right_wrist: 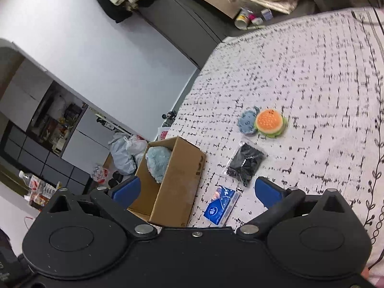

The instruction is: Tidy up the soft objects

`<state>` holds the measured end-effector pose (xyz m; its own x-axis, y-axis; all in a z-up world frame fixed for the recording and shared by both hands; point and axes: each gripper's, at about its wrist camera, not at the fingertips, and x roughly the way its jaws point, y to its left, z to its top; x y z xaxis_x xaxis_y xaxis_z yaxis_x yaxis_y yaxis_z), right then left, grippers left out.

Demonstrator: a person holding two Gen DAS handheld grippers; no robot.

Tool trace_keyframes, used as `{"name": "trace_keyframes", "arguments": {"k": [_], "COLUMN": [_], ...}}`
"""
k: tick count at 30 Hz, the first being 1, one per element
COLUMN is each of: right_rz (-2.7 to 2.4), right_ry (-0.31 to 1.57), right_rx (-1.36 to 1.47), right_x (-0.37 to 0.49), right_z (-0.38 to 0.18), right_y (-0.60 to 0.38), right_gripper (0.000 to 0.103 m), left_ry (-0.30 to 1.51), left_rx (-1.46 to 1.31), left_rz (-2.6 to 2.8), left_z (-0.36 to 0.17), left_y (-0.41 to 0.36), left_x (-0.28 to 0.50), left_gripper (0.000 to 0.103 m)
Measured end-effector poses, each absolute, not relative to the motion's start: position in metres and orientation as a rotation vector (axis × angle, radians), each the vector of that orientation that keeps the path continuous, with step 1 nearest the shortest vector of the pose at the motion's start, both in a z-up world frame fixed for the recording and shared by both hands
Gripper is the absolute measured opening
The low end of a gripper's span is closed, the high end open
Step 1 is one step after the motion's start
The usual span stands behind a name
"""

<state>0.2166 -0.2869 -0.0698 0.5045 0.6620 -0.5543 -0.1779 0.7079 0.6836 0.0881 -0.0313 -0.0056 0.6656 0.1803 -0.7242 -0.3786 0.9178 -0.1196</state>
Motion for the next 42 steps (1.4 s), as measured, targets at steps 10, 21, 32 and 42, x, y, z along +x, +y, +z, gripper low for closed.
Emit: {"name": "trace_keyframes", "arguments": {"k": [10,21,32,42], "right_rz": [0.495,0.457,0.406,0.369], "right_ry": [0.959,0.98,1.024,1.085], "right_rx": [0.668,0.693,0.653,0.615], "right_x": [0.229,0.236,0.247,0.27], "right_z": [-0.096,-0.104,-0.119,-0.139], "right_y": [-0.303,-0.304,-0.293,-0.271], "right_gripper": [0.102,0.102,0.102,0.102], "left_ry": [0.83,0.877,0.938,0.97], "left_rx": [-0.275,-0.284,-0.298,-0.294], "left_rz": [0.281,0.233,0.204,0.19], "left_z": [-0.042,-0.077,-0.118,-0.151], "left_y": [-0.055,-0.064,-0.059,-0.045], "left_x": [0.109,0.132,0.151,0.168], "left_gripper": [0.1,0.095,0.094,0.09]}}
